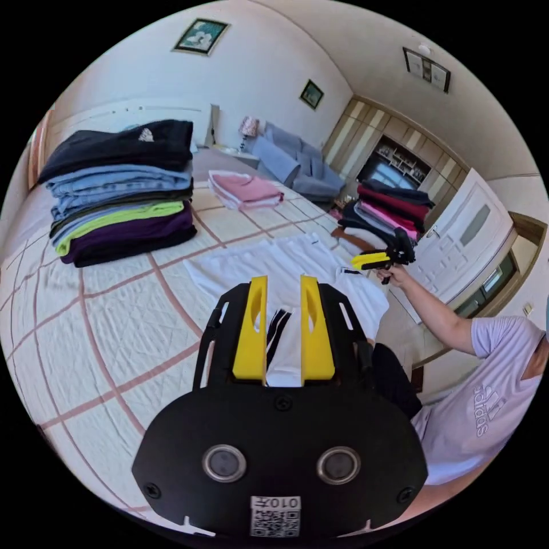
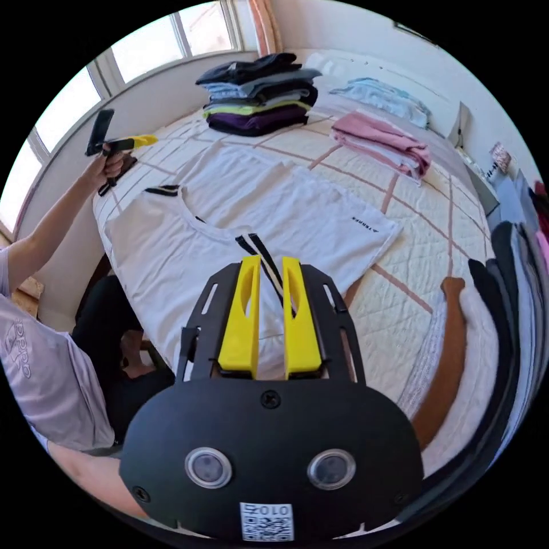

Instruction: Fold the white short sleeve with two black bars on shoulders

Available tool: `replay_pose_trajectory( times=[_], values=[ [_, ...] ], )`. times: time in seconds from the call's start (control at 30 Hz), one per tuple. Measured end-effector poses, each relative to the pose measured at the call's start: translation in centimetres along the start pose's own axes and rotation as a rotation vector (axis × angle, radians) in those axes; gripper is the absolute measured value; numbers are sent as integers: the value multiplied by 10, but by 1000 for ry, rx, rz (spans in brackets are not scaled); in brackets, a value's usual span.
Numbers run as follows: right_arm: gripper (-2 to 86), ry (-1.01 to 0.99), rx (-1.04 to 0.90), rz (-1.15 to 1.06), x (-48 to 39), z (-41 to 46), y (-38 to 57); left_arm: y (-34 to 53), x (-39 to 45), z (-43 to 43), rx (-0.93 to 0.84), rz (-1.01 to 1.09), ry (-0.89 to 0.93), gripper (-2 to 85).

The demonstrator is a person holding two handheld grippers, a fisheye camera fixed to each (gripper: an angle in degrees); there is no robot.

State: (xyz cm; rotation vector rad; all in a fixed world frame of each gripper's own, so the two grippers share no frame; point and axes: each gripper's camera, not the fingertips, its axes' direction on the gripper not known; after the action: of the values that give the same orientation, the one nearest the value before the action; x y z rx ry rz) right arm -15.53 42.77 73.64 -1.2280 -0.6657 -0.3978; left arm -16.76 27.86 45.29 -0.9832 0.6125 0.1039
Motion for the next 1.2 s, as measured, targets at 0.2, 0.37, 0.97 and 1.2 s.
replay_pose_trajectory(
  times=[0.2, 0.37, 0.97, 1.2],
  values=[
    [100, 104, 265, 111, -25, -74, 102, 118, 85, -48, -126, 262, -206, 85],
    [102, 42, 136, 42, -51, -55, 173, 189, 91, -27, -209, 245, -172, 97],
    [35, 69, 4, -91, -72, 5, 197, 192, 77, -6, -249, 345, -100, 6],
    [34, -121, 26, -10, -40, -18, 217, 192, 19, -30, -364, 162, 37, -1]
  ],
)
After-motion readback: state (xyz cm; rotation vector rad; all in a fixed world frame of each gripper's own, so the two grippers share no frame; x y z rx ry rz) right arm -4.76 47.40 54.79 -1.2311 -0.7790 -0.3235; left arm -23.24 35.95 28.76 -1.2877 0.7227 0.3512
